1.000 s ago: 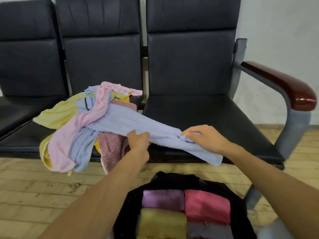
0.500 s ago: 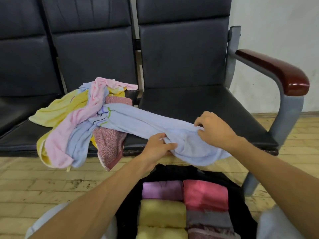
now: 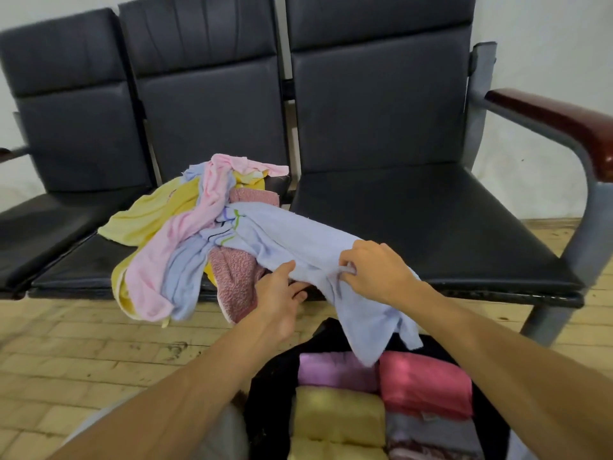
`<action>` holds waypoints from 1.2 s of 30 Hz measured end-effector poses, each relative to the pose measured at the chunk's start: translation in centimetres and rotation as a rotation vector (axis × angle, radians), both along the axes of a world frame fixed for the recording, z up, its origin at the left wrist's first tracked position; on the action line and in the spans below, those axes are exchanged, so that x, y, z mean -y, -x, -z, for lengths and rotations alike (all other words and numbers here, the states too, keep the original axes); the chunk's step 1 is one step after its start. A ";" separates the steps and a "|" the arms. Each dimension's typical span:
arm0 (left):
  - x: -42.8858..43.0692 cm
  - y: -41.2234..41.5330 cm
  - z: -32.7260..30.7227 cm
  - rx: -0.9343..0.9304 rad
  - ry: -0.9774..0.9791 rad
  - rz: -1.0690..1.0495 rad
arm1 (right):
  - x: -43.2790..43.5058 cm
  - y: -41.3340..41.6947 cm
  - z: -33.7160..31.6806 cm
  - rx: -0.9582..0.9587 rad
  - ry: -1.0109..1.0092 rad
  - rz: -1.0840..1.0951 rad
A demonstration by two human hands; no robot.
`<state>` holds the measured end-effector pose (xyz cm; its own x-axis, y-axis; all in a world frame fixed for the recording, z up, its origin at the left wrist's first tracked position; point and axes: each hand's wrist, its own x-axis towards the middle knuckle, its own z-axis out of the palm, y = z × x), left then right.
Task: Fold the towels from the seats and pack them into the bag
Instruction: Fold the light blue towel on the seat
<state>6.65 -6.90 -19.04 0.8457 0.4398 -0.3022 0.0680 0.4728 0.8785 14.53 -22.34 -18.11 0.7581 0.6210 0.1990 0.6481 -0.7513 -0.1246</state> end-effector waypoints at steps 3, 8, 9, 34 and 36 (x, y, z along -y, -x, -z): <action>-0.6 -0.1 -0.3 -0.046 0.015 -0.001 | 0.2 0.0 -0.5 -0.046 -0.012 0.015; -0.8 0.2 -0.3 -0.127 -0.054 0.179 | 2.0 -1.4 -1.7 -0.303 -0.012 0.138; -0.7 0.3 -0.1 -0.141 -0.093 0.210 | 2.3 -1.3 -1.8 -0.331 -0.007 0.145; -0.7 1.6 -0.4 -0.131 -0.243 0.132 | 0.2 -1.0 -2.5 -0.533 -0.834 0.371; -0.5 1.6 -0.9 -0.091 -0.256 0.115 | 1.8 -1.8 -3.3 -0.737 -1.122 0.496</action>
<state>5.01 -6.35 -18.15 0.8690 0.4142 -0.2707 0.1925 0.2211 0.9561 16.31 -24.14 -14.81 0.9905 0.0463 -0.1294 -0.1207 -0.1573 -0.9801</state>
